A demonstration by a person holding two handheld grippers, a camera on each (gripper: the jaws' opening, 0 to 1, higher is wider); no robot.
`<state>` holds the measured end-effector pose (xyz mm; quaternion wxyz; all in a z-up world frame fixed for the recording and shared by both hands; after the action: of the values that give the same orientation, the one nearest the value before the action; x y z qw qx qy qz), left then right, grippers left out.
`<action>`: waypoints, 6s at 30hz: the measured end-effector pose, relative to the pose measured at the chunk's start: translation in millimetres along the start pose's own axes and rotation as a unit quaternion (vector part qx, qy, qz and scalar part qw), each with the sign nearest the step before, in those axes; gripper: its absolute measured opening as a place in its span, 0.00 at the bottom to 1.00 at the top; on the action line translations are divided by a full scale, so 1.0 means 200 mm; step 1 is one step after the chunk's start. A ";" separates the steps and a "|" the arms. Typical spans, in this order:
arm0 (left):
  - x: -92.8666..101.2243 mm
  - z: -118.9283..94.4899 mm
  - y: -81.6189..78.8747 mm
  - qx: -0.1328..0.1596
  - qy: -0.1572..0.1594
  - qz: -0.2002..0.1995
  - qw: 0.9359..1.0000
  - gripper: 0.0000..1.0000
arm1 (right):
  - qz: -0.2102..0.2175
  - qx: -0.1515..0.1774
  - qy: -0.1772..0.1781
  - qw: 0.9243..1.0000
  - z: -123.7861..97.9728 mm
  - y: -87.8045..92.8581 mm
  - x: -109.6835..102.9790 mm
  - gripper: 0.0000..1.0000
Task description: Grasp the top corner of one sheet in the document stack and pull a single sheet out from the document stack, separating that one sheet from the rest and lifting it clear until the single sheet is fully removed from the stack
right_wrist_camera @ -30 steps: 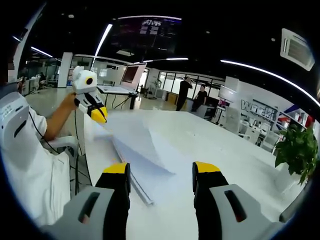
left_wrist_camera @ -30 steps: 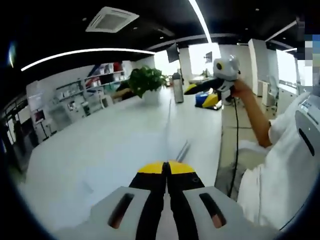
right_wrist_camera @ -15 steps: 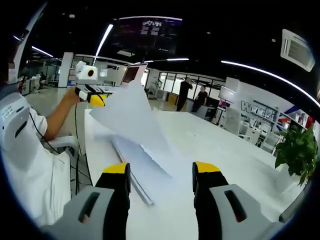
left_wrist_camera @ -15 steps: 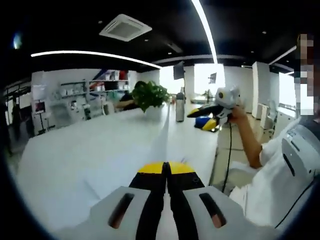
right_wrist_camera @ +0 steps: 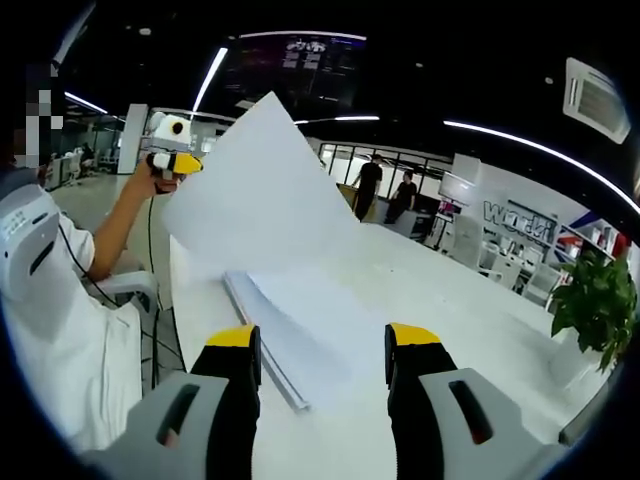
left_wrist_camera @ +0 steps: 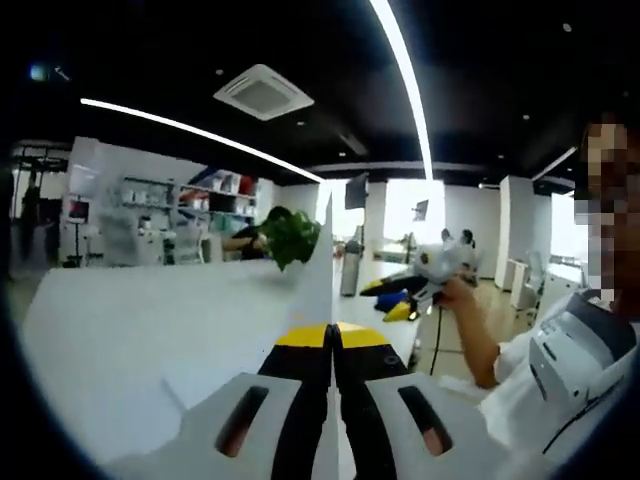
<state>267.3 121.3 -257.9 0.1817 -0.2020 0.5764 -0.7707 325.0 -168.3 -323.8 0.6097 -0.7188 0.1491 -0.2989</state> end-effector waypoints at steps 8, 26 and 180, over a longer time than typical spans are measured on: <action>-0.06 -0.12 -0.23 0.110 -0.032 -0.006 0.993 0.03 | 0.000 -0.002 -0.003 1.000 0.01 0.00 -0.01 0.49; -0.57 -0.25 0.00 0.016 -0.213 0.005 0.977 0.03 | 0.000 -0.011 -0.006 1.000 0.02 0.03 -0.01 0.49; -1.21 -0.69 0.47 -0.234 -0.361 0.134 0.893 0.47 | -0.006 -0.021 -0.012 1.000 0.01 0.05 -0.02 0.49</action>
<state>405.9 331.8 -408.8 0.4265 -0.4240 0.6561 -0.4559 324.4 -165.8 -334.1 0.5941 -0.7361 0.1436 -0.2907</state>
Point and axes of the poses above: the point that each gripper's makers call its tool centre point, and the gripper's own axes: z roughly forward along the fingers, x roughly to its right, y roughly out of its underside, the point moved 3 cm from there along -z, roughly backward along the fingers, and after that the axes turned 11 degrees about x, right-handed, at the moved point
